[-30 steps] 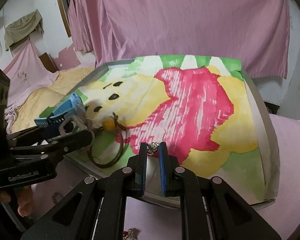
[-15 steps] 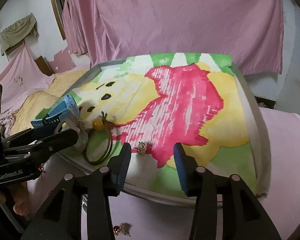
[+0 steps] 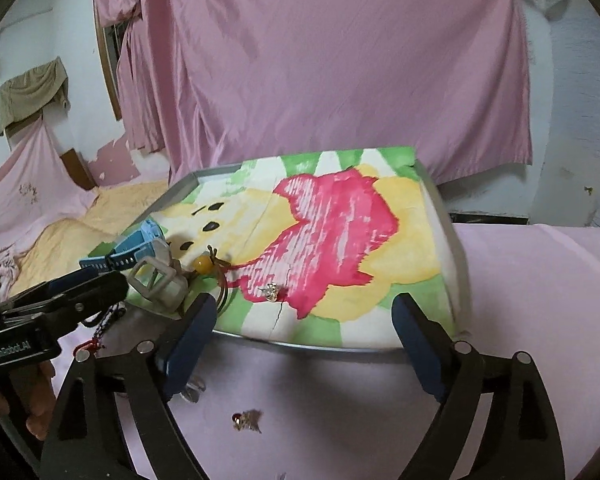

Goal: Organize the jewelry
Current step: 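Withdraw both tools from the tray back over the table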

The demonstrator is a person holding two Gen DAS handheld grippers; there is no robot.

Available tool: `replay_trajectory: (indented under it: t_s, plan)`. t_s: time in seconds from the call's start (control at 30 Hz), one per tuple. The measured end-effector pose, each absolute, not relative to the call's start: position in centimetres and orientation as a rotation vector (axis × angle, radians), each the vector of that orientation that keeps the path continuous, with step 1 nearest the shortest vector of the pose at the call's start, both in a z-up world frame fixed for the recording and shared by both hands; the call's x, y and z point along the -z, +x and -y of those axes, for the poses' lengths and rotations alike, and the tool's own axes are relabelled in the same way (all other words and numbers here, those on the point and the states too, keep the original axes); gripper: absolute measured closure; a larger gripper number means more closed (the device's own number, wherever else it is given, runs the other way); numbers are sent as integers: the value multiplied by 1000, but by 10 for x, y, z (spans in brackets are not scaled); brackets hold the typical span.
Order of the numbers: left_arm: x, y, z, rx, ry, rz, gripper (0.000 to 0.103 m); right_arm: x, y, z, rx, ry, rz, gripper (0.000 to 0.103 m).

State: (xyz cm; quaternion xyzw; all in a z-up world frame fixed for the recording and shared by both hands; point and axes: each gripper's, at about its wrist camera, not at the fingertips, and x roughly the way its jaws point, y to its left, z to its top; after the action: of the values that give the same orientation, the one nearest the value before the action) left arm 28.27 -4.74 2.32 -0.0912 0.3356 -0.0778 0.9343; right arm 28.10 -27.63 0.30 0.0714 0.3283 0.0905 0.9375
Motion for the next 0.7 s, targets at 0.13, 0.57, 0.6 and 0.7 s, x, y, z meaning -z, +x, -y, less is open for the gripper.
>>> replay_trajectory:
  t_s: [0.13,0.57,0.6,0.7]
  plan:
    - [-31,265,44,144,-174,-622,6,-10,263,282,-169,158,-607,11]
    - [-48,203,35,78,-103,-419,1,-27,192,285,-146,186,-411,8]
    - [-48,198,33,76,-105,-407,1,-28,187,285,-143,185,-401,8]
    - [-49,185,30,66,-106,-382,1,-30,174,283,-137,177,-374,8]
